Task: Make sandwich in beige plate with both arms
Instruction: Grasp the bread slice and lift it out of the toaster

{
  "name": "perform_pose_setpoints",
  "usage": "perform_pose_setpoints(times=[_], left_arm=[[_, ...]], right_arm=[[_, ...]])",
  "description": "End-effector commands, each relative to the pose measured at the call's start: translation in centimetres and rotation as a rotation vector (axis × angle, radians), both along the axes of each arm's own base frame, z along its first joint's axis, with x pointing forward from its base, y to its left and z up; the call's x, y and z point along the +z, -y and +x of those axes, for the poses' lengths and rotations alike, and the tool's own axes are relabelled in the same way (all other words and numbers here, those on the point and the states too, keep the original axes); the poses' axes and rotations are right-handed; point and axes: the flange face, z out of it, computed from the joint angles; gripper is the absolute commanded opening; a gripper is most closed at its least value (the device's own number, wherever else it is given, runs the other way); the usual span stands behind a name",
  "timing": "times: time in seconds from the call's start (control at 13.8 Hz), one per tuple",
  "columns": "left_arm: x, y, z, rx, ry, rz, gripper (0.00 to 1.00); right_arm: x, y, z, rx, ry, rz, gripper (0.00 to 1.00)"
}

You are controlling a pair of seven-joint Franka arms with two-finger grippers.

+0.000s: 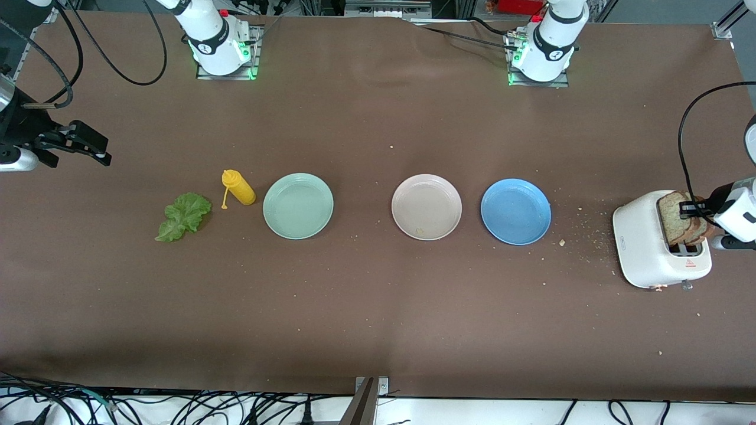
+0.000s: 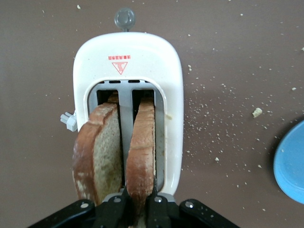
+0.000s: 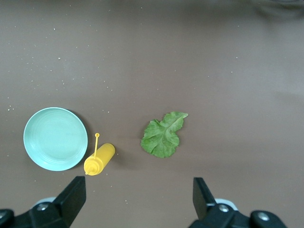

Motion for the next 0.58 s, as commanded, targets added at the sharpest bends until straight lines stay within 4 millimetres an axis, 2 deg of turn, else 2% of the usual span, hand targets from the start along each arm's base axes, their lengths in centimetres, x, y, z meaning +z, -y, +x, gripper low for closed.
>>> perform_pose_setpoints(times=[0.0, 0.15, 0.22, 0.36, 0.51], left_arm=[[5.5, 2.9, -0.7, -0.048, -0.021, 0.048, 0.00], [9.2, 6.0, -0.2, -0.089, -0.031, 0.077, 0.00], [10.2, 6.8, -0.4, -0.089, -0.045, 0.057, 0.00], [11.2, 11.7, -0.4, -0.121, -0.046, 0.008, 0.00], [11.4, 16.1, -1.2, -0.101, -0.081, -0.173, 0.00]], right_arm=[[0.4, 0.2, 0.3, 0.001, 0.006, 0.003, 1.00], [0.4, 0.2, 0.3, 0.001, 0.006, 0.003, 1.00], [0.5, 0.2, 0.3, 0.001, 0.008, 0.003, 1.00], [0.4, 0.2, 0.3, 0.001, 0.006, 0.003, 1.00], [0.4, 0.2, 0.3, 0.001, 0.006, 0.003, 1.00]])
